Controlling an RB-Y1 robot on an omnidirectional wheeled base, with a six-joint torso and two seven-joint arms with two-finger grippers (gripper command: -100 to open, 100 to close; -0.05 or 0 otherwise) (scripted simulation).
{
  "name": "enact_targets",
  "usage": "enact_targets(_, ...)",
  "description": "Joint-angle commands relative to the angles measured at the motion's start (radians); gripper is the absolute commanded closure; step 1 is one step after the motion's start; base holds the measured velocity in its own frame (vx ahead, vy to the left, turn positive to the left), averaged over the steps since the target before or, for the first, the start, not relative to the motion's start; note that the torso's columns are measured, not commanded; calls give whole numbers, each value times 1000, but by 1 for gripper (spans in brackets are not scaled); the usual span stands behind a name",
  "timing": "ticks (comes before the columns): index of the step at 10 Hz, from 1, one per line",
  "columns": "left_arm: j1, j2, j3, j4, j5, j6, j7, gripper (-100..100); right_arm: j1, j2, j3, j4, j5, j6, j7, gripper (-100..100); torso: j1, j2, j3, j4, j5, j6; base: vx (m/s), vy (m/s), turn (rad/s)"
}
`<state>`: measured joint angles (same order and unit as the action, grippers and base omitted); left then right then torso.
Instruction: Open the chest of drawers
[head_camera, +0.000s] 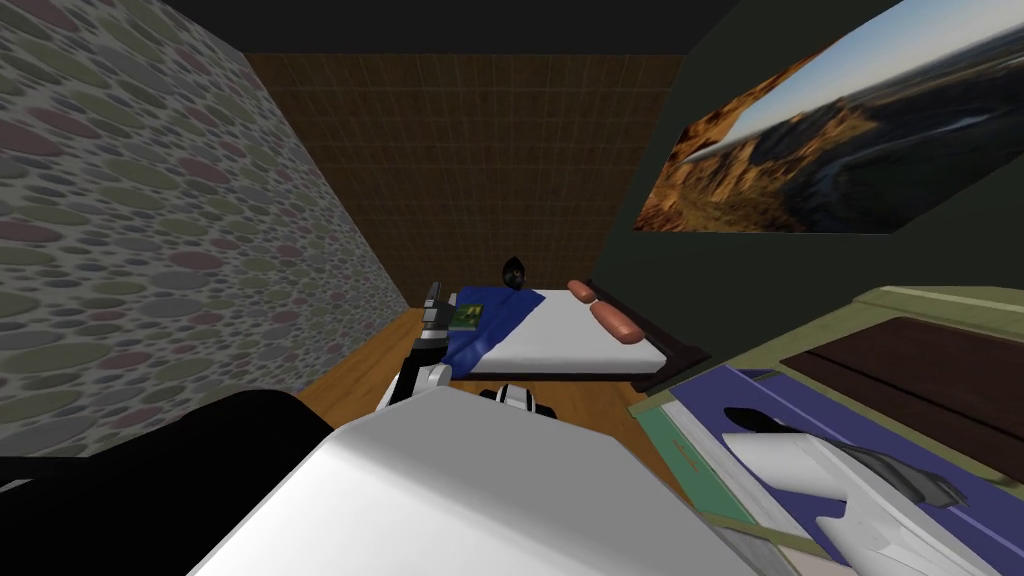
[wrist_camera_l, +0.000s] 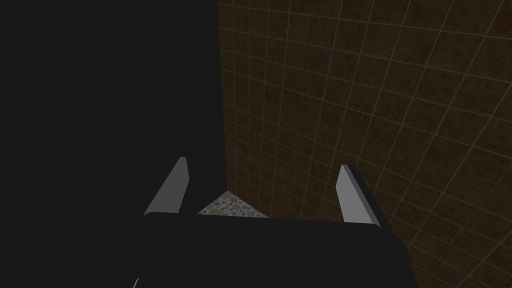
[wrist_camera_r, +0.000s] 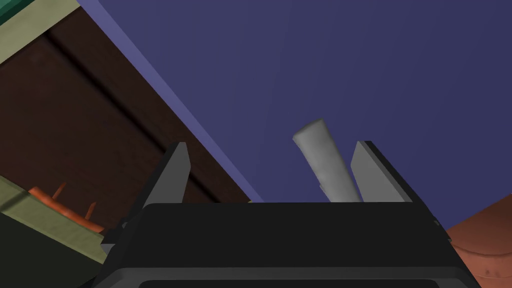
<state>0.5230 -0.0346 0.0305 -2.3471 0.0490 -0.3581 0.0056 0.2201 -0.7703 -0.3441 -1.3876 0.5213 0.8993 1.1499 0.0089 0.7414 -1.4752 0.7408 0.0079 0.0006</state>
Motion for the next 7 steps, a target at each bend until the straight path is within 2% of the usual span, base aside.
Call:
enact_targets(1,0,0,0,0,0,0,0,0,-2,-11,-5,-6,-23,7,21,-100,2,2,0,1,3,0,-9,6,10)
enact_targets(2,0,0,0,0,0,0,0,0,-2,-10,-4,-6,-26,8,26,0,2,1,1,1,2,1,2,0,11)
enact_targets(7,0,0,0,0,0,0,0,0,2,1,4,0,-30,8,27,0,-5,-1,0,-1,-4,0,0,0,0)
